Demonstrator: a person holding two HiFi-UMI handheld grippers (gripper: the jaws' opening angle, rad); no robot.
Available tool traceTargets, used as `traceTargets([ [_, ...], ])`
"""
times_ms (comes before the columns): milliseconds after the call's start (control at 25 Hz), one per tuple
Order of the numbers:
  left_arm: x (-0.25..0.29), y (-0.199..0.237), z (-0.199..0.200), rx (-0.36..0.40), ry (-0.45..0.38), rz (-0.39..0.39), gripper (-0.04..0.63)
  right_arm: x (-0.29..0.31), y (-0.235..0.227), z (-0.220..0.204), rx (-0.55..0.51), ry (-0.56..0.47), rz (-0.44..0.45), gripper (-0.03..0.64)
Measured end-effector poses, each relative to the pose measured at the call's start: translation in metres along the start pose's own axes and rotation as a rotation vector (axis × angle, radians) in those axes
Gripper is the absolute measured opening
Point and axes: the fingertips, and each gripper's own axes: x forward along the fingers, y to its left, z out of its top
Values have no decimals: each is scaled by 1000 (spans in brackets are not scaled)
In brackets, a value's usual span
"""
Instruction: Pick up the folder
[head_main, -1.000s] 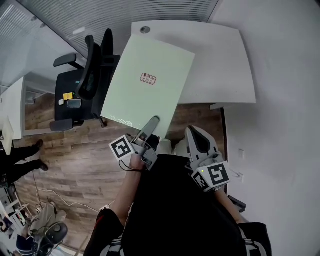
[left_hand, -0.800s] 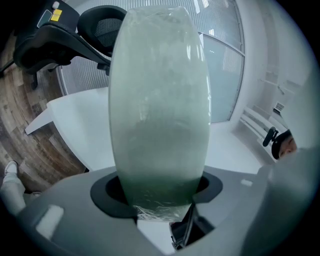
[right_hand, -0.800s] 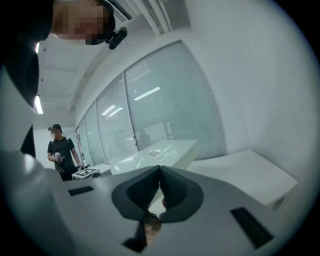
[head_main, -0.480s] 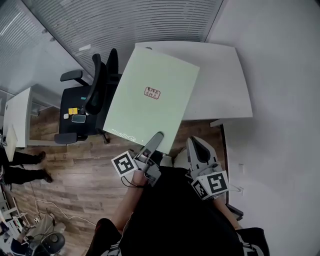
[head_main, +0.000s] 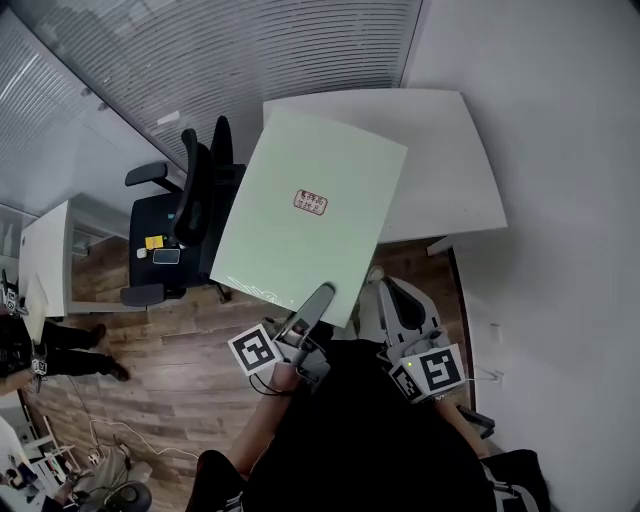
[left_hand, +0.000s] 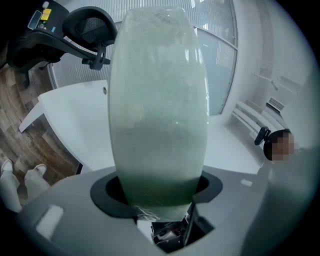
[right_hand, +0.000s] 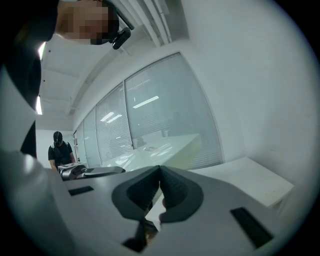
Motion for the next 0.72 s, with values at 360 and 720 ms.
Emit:
traceTargets([
  [360, 13, -2, -3, 22, -3, 5, 279, 4, -22, 14, -3, -31, -5, 2],
  [720, 23, -6, -14, 34, -13, -7, 279, -10, -26, 23, -35, -57, 14, 2],
])
